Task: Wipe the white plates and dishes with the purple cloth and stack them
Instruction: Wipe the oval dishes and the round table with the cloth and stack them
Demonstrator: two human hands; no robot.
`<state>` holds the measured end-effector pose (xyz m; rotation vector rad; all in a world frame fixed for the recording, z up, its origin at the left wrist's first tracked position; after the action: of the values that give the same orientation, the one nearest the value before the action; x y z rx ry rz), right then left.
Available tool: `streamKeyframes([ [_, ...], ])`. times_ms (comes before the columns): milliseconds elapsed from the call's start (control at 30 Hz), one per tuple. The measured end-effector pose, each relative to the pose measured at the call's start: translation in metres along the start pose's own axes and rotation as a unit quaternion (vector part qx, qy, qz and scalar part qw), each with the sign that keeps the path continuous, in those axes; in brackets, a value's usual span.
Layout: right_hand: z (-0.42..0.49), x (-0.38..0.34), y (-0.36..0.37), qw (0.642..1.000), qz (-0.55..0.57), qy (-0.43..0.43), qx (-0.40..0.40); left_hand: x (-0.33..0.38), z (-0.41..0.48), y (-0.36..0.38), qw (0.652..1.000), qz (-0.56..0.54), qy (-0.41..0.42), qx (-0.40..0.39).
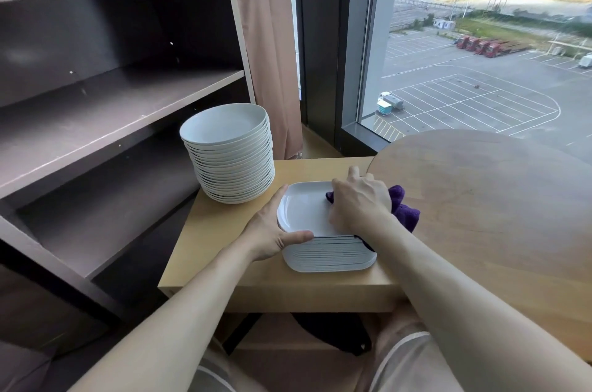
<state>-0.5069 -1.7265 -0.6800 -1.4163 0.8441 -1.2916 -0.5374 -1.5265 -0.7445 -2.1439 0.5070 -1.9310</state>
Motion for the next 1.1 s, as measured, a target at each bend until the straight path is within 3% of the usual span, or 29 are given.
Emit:
streamKeyframes([
  [333, 0.008, -0.042, -0.019, 0.982, 0.051, -0.18, 0.013, 0.004, -0.001, -0.001, 1.0, -0.004, -0.007, -0.013],
  [500, -0.003, -0.042, -0.023, 0.973, 0.07, -0.221, -0.003, 0.007, -0.001, -0.006, 1.0, 0.0, -0.017, -0.016],
  [733, -0.023, -0.006, -0.016, 0.989, 0.069, -0.13, -0.02, 0.013, -0.005, -0.007, 0.999, -0.011, -0.034, -0.02],
  [967, -0.052, 0.015, 0.008, 0.987, 0.118, 0.01, 0.104, 0.015, -0.001, -0.008, 0.998, -0.055, -0.034, -0.022],
  [1100, -0.065, 0.029, 0.025, 0.978, 0.165, 0.072, 0.103, 0.014, 0.001, -0.006, 0.996, -0.079, -0.035, -0.006],
])
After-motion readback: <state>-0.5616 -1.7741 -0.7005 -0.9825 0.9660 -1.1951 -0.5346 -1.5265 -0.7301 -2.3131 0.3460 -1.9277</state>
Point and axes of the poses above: each hand's wrist, its own z-axis towards the middle knuckle, its own y-axis out of the palm, x = y × z, the point moved 1 cm from there along z, towards the middle knuckle, and after that the axes turned 14 degrees about -z, right-handed, at the moved point
